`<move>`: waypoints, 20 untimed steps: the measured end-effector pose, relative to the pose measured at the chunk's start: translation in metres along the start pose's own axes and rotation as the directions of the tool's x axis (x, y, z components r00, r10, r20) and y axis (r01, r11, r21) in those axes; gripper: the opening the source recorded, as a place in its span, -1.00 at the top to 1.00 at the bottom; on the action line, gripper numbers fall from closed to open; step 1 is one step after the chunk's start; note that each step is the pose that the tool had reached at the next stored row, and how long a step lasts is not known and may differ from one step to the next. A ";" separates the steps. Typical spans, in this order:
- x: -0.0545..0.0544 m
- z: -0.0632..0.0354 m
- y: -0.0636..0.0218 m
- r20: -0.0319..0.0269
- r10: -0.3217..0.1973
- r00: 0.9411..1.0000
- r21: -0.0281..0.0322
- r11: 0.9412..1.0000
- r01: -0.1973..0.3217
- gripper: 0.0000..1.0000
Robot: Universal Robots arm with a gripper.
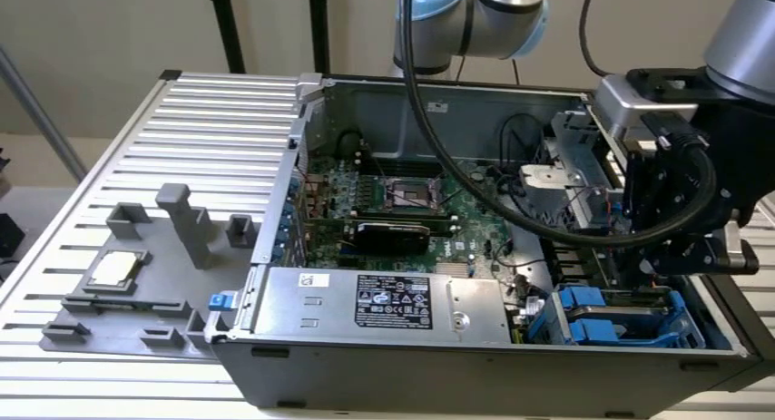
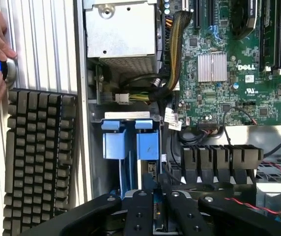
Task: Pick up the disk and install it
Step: 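Insert the second disk wire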
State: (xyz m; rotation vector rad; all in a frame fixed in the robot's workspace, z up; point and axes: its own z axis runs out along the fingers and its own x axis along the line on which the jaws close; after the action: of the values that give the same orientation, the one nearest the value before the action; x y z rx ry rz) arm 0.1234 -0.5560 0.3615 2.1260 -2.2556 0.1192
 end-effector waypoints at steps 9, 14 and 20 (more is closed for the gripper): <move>0.001 0.0099 0.0053 0.003 0.004 1.000 0.048 0.999 -0.004 1.00; 0.001 0.0142 0.0074 0.004 0.005 1.000 0.062 0.998 -0.005 1.00; 0.001 0.0177 0.0096 0.006 0.006 1.000 0.074 0.997 -0.006 1.00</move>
State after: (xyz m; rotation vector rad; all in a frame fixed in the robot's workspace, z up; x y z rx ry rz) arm 0.1142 -0.5578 0.3437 2.1574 -2.2963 0.2011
